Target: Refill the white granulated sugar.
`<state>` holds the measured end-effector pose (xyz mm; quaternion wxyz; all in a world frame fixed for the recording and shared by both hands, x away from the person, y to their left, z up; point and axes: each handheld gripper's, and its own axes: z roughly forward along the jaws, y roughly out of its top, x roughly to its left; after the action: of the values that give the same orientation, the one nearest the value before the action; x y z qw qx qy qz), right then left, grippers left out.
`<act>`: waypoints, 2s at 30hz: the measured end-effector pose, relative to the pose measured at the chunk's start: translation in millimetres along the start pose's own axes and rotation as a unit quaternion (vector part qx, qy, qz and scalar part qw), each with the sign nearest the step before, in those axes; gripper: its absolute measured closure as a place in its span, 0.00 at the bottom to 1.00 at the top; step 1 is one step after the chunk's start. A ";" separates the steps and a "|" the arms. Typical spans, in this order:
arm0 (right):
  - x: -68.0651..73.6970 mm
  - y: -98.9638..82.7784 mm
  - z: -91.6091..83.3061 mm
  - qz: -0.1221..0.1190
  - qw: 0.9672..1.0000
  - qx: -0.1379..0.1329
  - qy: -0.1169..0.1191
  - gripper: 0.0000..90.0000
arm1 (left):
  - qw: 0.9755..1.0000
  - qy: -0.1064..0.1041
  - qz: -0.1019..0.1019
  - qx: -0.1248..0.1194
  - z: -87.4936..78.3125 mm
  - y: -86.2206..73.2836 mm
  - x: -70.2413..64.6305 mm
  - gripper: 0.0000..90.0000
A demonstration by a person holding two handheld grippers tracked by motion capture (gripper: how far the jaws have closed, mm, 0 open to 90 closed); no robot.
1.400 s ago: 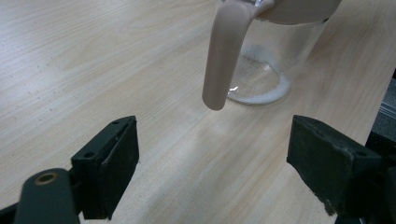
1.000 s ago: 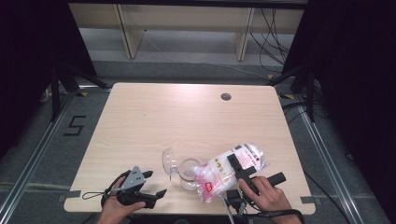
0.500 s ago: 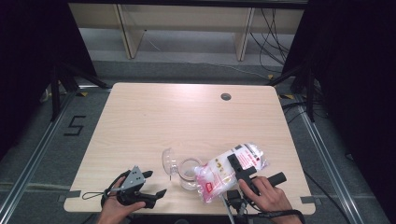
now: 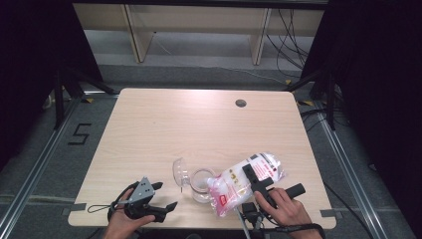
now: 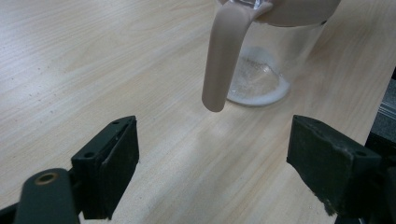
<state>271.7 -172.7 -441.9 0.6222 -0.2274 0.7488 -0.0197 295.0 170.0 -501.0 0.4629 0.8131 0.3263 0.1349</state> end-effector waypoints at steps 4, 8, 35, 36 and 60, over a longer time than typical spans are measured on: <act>-1.1 -1.0 -1.0 -0.012 1.000 0.010 0.005 0.54 | 1.000 -0.001 0.004 0.002 0.4 0.0 -0.1 0.19; -2.2 -2.1 -0.1 -0.017 1.000 0.004 -0.002 0.54 | 1.000 0.002 0.003 0.002 -0.1 0.0 0.0 0.19; -2.6 -5.7 -2.4 -0.020 1.000 0.012 -0.003 0.54 | 1.000 0.002 0.003 0.002 -0.1 0.2 -0.7 0.19; -2.1 -5.9 -2.5 -0.015 1.000 0.012 -0.003 0.54 | 1.000 0.001 0.006 0.002 -0.1 0.2 -0.2 0.19; -11.5 -5.4 -0.8 -0.065 0.998 -0.011 -0.004 0.55 | 1.000 0.002 0.004 0.002 -0.3 0.0 -0.3 0.19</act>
<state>274.0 -173.6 -429.4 0.6202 -0.2822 0.7302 -0.0507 294.6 170.0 -500.8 0.4604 0.8148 0.3245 0.1373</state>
